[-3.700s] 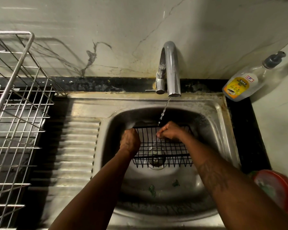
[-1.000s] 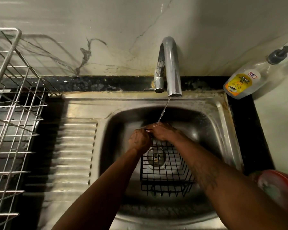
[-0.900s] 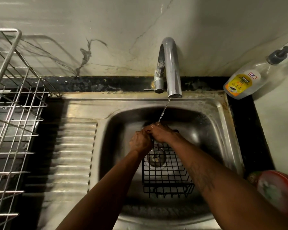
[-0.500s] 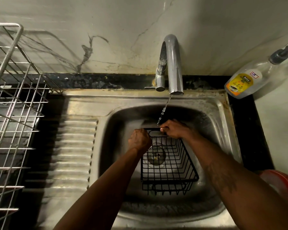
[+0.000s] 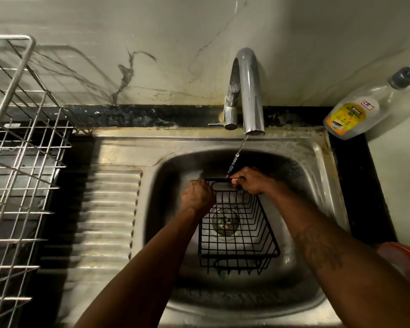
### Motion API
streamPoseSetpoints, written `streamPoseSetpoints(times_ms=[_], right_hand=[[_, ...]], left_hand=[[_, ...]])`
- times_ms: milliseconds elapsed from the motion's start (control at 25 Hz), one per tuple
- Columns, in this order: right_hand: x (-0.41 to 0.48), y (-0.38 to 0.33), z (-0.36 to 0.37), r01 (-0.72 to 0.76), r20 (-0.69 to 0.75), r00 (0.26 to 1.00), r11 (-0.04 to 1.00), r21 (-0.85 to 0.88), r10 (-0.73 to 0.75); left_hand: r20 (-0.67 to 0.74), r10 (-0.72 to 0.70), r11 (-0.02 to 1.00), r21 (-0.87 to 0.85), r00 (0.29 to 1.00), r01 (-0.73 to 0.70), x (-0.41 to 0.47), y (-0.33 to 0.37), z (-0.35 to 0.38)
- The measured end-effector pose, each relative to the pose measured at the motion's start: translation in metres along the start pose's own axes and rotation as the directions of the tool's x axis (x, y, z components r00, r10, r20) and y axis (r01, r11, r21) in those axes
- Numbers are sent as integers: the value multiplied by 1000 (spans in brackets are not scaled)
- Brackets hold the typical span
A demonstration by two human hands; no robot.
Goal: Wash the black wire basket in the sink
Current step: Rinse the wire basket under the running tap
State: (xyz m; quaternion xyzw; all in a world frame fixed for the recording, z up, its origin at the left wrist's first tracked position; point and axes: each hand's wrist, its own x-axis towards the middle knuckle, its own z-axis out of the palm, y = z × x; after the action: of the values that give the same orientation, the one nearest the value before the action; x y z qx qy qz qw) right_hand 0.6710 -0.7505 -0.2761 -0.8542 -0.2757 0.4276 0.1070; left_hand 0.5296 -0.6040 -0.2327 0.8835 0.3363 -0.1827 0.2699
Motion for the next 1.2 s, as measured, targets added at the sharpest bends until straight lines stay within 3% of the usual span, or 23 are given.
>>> streamPoseSetpoints(times_ms=[80, 240, 320, 560, 680, 800, 880, 960, 1080, 1200], right_hand=[[7, -24, 6, 63, -74, 995, 997, -35, -66], [18, -60, 22, 226, -101, 966, 969, -99, -236], [14, -61, 20, 240, -81, 965, 963, -124, -251], [-10, 3, -10, 61, -26, 998, 998, -11, -61], [-6, 1, -15, -8, -9, 1000, 990, -139, 7], [-1, -44, -1, 53, -31, 998, 985, -162, -59], [8, -68, 10, 155, -65, 985, 984, -82, -161], [16, -76, 17, 172, -75, 982, 985, -12, -172], [11, -48, -2, 176, -7, 984, 984, 27, -176], [-2, 3, -23, 88, 18, 996, 995, 37, -88]], left_hand=[[1, 10, 1000, -19, 1000, -10, 2, 5, 2], [-26, 49, 997, -57, 998, -50, 3, 13, 4], [-22, 48, 998, -39, 999, -48, 4, 9, 7], [2, -19, 1000, -22, 1000, 19, 3, 10, 6], [-21, -18, 1000, 0, 1000, 18, 4, 12, 8], [-37, -13, 1000, 17, 999, 14, 3, 13, 9], [-47, 14, 999, 33, 999, -13, 0, 14, 10], [-62, 15, 1000, 26, 998, -14, -2, 11, 10], [-58, 7, 1000, 23, 998, -5, -1, 5, 7], [-48, 3, 1000, 22, 999, -2, -1, 5, 4]])
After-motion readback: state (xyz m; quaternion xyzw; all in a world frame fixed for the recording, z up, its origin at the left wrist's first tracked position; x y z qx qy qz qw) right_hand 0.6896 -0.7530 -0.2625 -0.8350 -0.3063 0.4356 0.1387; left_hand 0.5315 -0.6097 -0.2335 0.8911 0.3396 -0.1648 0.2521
